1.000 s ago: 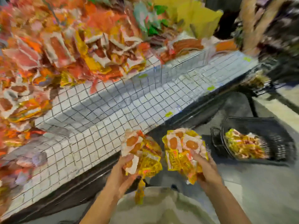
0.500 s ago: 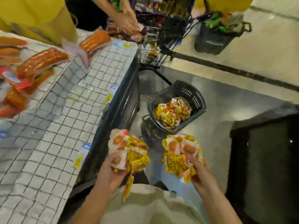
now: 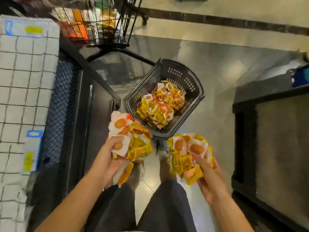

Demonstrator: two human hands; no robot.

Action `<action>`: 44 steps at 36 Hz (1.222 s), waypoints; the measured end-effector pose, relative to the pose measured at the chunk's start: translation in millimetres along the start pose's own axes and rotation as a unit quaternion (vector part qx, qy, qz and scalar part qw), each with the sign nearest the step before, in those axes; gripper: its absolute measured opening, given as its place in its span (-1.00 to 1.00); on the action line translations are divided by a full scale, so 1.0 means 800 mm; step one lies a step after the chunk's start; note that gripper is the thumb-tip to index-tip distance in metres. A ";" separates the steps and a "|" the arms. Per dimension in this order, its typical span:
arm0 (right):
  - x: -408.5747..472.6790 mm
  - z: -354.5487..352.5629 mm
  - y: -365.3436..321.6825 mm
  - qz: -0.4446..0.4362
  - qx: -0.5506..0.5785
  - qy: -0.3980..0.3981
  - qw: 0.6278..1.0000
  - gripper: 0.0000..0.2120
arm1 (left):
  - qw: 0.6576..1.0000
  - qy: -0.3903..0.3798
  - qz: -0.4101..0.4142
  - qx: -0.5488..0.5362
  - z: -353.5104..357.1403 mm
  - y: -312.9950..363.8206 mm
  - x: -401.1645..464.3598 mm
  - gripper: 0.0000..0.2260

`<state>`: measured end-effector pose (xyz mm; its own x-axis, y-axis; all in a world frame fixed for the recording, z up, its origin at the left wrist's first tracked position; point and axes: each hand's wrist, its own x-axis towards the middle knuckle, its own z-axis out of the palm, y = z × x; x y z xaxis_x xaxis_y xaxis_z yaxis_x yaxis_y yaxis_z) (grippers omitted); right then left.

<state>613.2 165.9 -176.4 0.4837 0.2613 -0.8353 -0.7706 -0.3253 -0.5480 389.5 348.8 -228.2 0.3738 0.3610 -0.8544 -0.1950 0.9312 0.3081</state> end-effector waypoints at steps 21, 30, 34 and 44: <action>0.499 0.137 -0.008 0.038 -0.048 0.019 0.998 -0.58 | 0.978 0.133 0.067 0.144 0.079 -0.034 0.475 -0.73; 0.615 0.162 -0.045 -0.012 0.008 0.102 0.995 -0.43 | 0.975 0.075 0.113 0.177 0.149 0.001 0.603 -0.85; 0.643 0.152 -0.032 -0.035 -0.018 0.102 0.994 -0.47 | 0.966 0.062 0.137 0.212 0.150 -0.002 0.640 -0.76; 0.676 0.126 0.053 0.093 -0.111 0.034 0.989 -0.64 | 0.858 0.215 0.092 0.457 0.082 -0.074 0.695 -0.39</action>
<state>800.4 384.9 -646.6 0.3738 0.1194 -0.9198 -0.7432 -0.5548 -0.3740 668.7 497.5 -693.9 0.0055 0.6363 -0.7714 0.6507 0.5835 0.4859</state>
